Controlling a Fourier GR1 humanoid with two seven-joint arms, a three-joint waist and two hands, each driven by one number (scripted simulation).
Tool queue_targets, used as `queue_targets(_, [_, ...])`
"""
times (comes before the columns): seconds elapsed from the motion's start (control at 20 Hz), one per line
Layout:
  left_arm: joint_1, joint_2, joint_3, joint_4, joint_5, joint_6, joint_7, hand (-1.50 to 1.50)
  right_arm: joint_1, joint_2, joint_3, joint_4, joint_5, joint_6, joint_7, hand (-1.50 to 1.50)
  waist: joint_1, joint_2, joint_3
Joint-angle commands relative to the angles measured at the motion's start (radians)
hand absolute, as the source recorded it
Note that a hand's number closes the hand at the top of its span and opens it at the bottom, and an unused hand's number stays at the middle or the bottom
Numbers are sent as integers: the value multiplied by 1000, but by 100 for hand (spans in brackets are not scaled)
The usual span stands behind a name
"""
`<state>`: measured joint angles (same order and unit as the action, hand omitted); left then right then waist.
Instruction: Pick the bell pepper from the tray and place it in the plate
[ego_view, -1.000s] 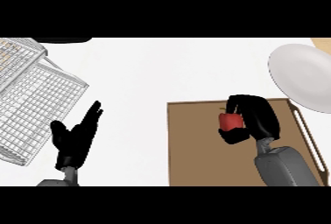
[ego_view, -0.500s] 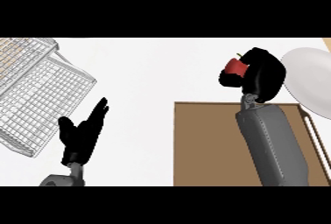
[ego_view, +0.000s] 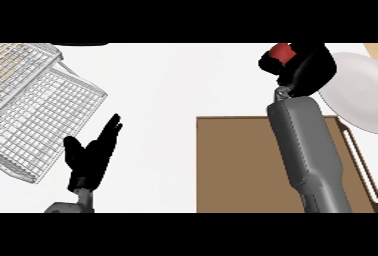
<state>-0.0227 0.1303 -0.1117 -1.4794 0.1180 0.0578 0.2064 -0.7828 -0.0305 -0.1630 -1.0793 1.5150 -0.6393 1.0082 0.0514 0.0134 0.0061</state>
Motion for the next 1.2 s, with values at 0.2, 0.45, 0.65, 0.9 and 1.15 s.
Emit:
queue_targets(0.2, [7,-19,1,29,2,13,44,0,-37,-99,-157,212,10,-327,3,150,-21,1,-5])
queue_targets(0.45, [-7,-11,14,61,3,0,26,0,-20,-231,-245,304,-6,-409,-55,150,-27,3,-4])
queue_targets(0.65, [-5,-23,13,27,9,10,54,0,-24,-312,-297,437,-109,-464,-157,150,-19,4,-3])
queue_targets(0.9, [-6,-24,15,57,7,-7,31,0,-18,-409,-326,506,-307,-512,-357,150,-20,5,-2])
queue_targets(1.15, [-4,-23,9,75,-11,-11,5,0,7,-459,-359,585,-467,-534,-530,150,-12,11,0])
